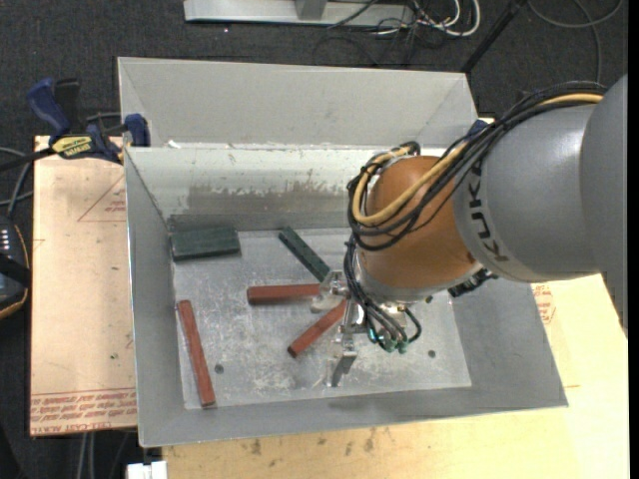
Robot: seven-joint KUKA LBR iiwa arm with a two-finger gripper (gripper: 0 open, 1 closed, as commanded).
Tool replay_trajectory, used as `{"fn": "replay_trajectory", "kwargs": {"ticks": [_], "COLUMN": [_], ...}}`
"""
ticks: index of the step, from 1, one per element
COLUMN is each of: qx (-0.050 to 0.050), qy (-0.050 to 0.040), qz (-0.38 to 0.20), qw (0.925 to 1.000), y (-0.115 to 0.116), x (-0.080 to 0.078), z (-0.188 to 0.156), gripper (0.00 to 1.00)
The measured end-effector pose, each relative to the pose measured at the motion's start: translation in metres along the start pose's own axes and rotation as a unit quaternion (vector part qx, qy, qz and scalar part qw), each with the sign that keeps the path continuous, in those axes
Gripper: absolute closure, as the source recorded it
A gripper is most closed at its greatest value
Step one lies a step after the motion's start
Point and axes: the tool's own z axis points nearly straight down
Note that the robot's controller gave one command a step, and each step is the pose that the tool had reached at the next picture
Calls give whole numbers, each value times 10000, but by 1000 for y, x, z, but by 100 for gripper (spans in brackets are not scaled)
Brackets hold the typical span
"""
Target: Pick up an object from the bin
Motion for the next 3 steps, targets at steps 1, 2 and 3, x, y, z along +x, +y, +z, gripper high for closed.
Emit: {"fn": "replay_trajectory", "kwargs": {"ticks": [1,2,3], "qx": [-3,-20,-20], "qy": [-38,-172,-172], "qz": [10,-658,-658], "qw": [10000,9977,9977], "y": [0,6,6], "x": [-2,-26,-26], "z": [-4,53,53], "gripper": [0,100,100]}}
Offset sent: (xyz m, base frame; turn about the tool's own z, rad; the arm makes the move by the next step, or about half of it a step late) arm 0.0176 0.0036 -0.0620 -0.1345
